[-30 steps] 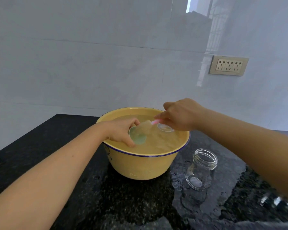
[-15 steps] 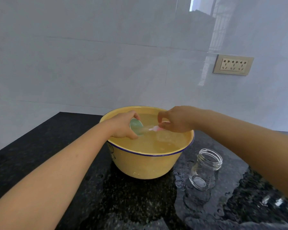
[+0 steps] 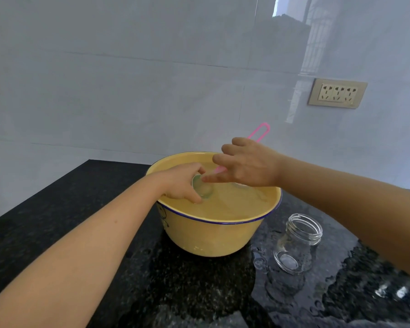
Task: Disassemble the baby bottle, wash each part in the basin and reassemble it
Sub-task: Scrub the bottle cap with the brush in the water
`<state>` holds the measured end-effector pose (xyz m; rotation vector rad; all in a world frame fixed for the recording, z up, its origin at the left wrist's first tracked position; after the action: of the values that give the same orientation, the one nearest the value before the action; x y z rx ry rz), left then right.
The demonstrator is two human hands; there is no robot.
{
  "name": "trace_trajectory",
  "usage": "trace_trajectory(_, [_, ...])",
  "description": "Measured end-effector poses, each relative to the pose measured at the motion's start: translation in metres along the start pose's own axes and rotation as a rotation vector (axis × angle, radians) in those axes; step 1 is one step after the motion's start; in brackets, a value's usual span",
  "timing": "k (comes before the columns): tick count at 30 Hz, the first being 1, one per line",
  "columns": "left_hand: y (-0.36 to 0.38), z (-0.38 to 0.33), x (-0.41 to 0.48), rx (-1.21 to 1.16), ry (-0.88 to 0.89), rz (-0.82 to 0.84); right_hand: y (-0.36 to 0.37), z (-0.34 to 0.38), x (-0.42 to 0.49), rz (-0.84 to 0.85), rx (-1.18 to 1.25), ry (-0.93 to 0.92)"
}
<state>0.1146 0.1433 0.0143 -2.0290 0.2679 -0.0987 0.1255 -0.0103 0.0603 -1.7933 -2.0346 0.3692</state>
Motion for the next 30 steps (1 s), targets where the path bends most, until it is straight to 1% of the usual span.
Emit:
trace_trajectory(3, [-0.001, -0.001, -0.001, -0.043, 0.012, 0.000, 0.005, -0.005, -0.003, 0.001, -0.024, 0.014])
trace_trajectory(7, [-0.002, -0.001, -0.002, -0.079, 0.015, -0.010, 0.013, -0.012, -0.007, 0.097, 0.133, 0.136])
trace_trajectory(8, [-0.003, -0.001, -0.002, -0.095, 0.019, -0.021, 0.014, -0.012, -0.008, 0.152, 0.189, 0.185])
trace_trajectory(9, [-0.003, 0.000, -0.001, -0.104, 0.020, -0.032, 0.016, -0.012, -0.008, 0.256, 0.239, 0.243])
trace_trajectory(10, [-0.003, 0.001, -0.001, -0.105, 0.018, -0.047, 0.020, -0.011, -0.010, 0.395, 0.290, 0.307])
trace_trajectory(11, [-0.003, 0.002, -0.001, -0.106, 0.014, -0.063, 0.021, -0.010, -0.013, 0.491, 0.352, 0.377])
trace_trajectory(13, [-0.004, 0.003, 0.000, -0.102, 0.012, -0.096, 0.020, -0.009, -0.013, 0.547, 0.437, 0.488])
trace_trajectory(16, [-0.004, 0.002, 0.000, -0.071, 0.013, -0.141, 0.022, -0.006, -0.010, 0.610, 0.475, 0.572])
trace_trajectory(19, [-0.005, 0.001, -0.002, -0.039, 0.016, -0.188, 0.021, 0.000, -0.009, 0.759, 0.572, 0.615])
trace_trajectory(24, [-0.005, 0.002, -0.002, -0.008, 0.008, -0.240, 0.017, 0.006, -0.004, 0.858, 0.821, 0.690])
trace_trajectory(30, [-0.006, 0.002, -0.002, 0.057, 0.004, -0.284, 0.014, 0.016, -0.001, 1.062, 0.996, 0.693])
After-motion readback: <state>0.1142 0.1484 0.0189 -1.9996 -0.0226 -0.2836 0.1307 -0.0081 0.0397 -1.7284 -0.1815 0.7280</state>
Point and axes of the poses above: each hand's wrist, its own x-axis towards the middle knuckle, its own y-axis out of the palm, z = x × y, the point moved 3 cm from there along x, towards the middle knuckle, and after that the axes turned 2 degrees about -y, right-handed, at the moved point
